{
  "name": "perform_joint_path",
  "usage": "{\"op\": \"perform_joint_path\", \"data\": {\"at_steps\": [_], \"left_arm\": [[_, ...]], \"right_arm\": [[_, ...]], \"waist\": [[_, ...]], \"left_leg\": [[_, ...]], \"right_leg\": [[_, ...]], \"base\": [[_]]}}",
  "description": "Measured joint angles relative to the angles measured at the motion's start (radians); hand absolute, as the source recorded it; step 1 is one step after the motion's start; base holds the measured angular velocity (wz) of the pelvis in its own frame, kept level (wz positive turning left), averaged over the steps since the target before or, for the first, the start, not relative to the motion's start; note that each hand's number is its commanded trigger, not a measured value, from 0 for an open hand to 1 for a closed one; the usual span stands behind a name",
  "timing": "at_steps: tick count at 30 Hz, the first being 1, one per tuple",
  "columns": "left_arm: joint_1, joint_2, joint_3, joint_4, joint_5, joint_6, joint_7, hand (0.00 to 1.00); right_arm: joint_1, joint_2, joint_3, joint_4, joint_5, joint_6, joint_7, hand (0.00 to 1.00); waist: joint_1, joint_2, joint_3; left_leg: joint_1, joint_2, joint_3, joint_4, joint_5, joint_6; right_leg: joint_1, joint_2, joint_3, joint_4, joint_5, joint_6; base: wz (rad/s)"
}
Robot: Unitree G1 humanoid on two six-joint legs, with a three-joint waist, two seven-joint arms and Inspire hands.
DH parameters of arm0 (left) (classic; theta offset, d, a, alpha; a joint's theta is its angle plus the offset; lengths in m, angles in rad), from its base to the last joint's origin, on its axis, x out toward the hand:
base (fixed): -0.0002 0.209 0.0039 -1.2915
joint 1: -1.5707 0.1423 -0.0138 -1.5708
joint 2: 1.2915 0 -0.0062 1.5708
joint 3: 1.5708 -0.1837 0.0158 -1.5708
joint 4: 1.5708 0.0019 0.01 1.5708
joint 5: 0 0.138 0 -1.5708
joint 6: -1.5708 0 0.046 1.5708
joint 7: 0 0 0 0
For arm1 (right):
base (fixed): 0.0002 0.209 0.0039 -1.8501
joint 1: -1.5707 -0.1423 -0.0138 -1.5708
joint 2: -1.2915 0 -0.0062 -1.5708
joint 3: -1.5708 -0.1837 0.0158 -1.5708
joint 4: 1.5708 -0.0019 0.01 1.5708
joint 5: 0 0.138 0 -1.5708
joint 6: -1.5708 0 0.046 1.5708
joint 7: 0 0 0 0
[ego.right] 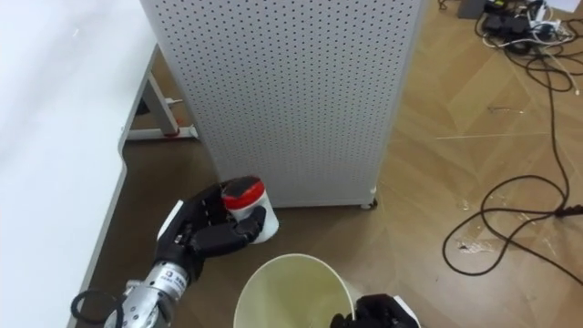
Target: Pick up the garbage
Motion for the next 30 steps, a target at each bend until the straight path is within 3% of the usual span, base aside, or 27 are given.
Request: {"op": "perform_joint_path", "data": {"at_steps": [9, 15, 21, 30], "left_arm": [[0.026, 0.014, -0.009, 0.0, 0.008, 0.006, -0.049, 1.0], [0.045, 0.014, -0.021, 0.0, 0.008, 0.006, -0.106, 1.0], [0.057, 0.038, -0.051, 0.0, 0.008, 0.006, -0.136, 1.0], [0.066, 0.04, -0.066, -0.001, 0.008, 0.006, -0.183, 1.0]], "right_arm": [[-0.018, 0.003, 0.0, 0.039, -0.001, -0.007, 0.023, 1.0], [-0.018, 0.002, 0.0, 0.039, 0.006, -0.017, 0.027, 1.0], [-0.018, -0.017, 0.0, 0.039, 0.019, -0.045, 0.024, 1.0], [-0.018, -0.031, 0.001, 0.039, 0.043, -0.045, 0.027, 1.0]], "waist": [[-0.001, 0.015, 0.0093], [-0.01, 0.019, 0.0078], [-0.01, 0.023, 0.0054], [-0.009, 0.022, 0.0042]], "left_leg": [[-0.027, 0.002, 0.0, 0.01, 0.0, 0.0], [-0.036, 0.001, 0.0, 0.01, 0.0, 0.0], [-0.036, -0.001, 0.001, 0.01, 0.001, 0.002], [-0.035, 0.008, 0.046, 0.013, 0.004, 0.007]], "right_leg": [[-0.017, -0.001, -0.008, -0.001, 0.0, 0.0], [-0.025, -0.004, -0.017, 0.0, 0.0, -0.001], [-0.024, -0.013, -0.02, 0.0, 0.0, 0.0], [-0.022, -0.015, -0.018, 0.0, 0.0, 0.0]], "base": [[0.02], [0.0], [0.0], [0.0]]}}
